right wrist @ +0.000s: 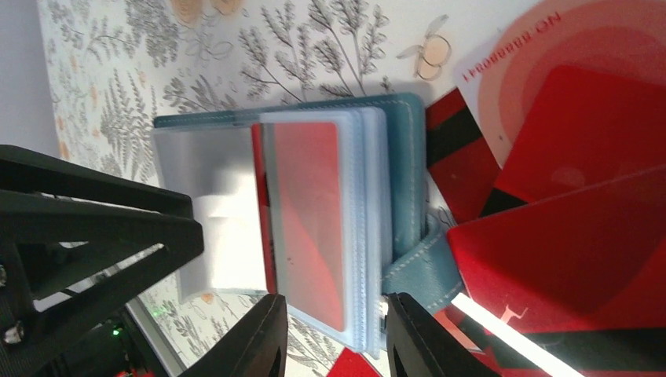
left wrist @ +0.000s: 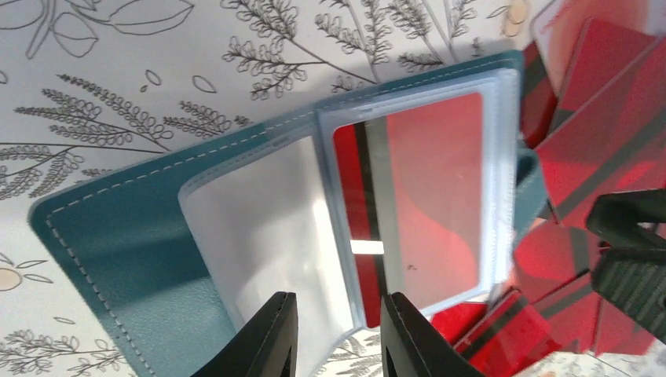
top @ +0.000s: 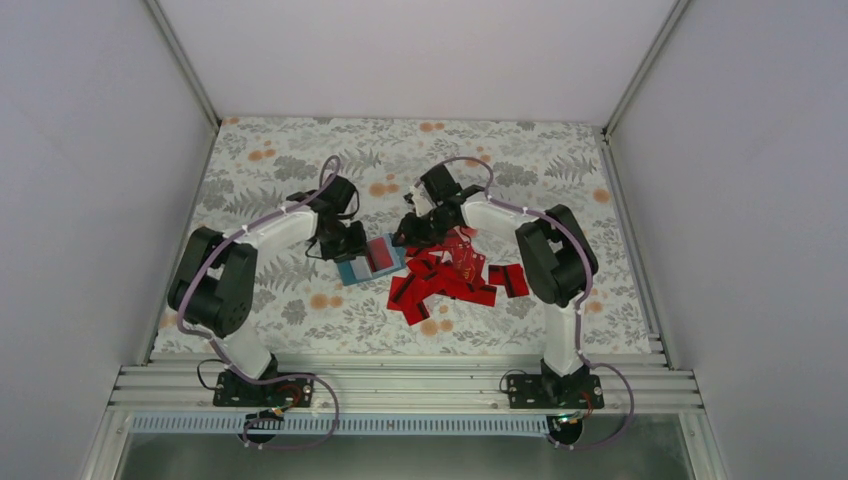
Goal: Put the credit cards into the card holder
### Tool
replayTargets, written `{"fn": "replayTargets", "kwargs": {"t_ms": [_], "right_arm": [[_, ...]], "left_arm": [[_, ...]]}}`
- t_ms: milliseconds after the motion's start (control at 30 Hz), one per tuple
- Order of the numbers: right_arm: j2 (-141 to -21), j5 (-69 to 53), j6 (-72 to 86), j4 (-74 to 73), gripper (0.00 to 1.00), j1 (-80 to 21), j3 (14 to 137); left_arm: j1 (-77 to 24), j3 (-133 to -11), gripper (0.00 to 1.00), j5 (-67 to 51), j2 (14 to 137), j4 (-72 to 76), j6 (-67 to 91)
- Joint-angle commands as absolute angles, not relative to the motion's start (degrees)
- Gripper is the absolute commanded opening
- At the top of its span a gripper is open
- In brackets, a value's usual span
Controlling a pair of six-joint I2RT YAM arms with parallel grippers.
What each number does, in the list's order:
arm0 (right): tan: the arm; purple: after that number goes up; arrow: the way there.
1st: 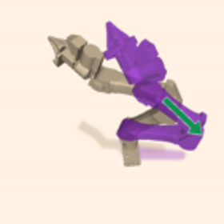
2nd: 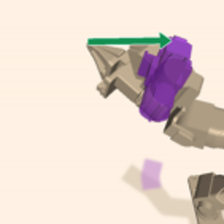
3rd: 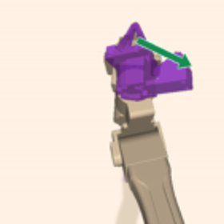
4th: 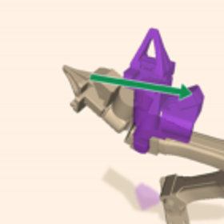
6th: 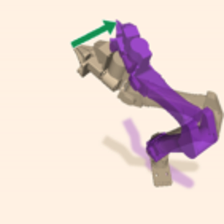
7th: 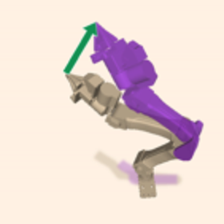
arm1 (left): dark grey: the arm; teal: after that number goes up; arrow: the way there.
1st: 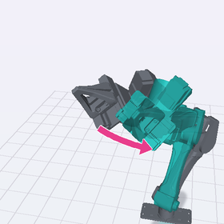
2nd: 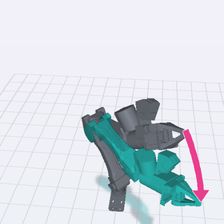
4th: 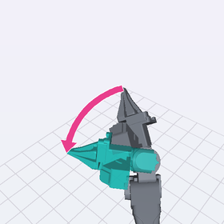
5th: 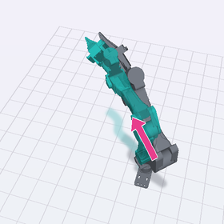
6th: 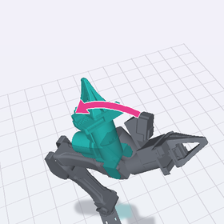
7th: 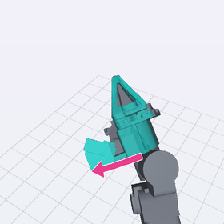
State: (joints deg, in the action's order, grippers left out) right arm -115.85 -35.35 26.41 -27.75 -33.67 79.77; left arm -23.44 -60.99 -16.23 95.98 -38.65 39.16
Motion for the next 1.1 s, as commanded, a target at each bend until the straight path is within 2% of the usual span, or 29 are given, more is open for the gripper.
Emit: {"fn": "replayTargets", "kwargs": {"t_ms": [0, 367, 1067], "right_arm": [[-115.25, -33.11, 25.91, -27.96, 0.33, -33.62, 78.21], [-119.85, -29.68, 25.09, -29.04, 0.26, -35.14, 81.36], [-122.12, -28.03, 22.73, -32.45, 0.25, -36.91, 84.9]], "left_arm": [[-24.49, -63.73, 0.28, -10.23, 98.44, -42.76, 37.3], [-25.38, -66.13, 0.24, -8.33, 104.14, -43.64, 36.48], [-27.3, -71.59, 0.24, -9.59, 108.72, -43.6, 36.3]]}}
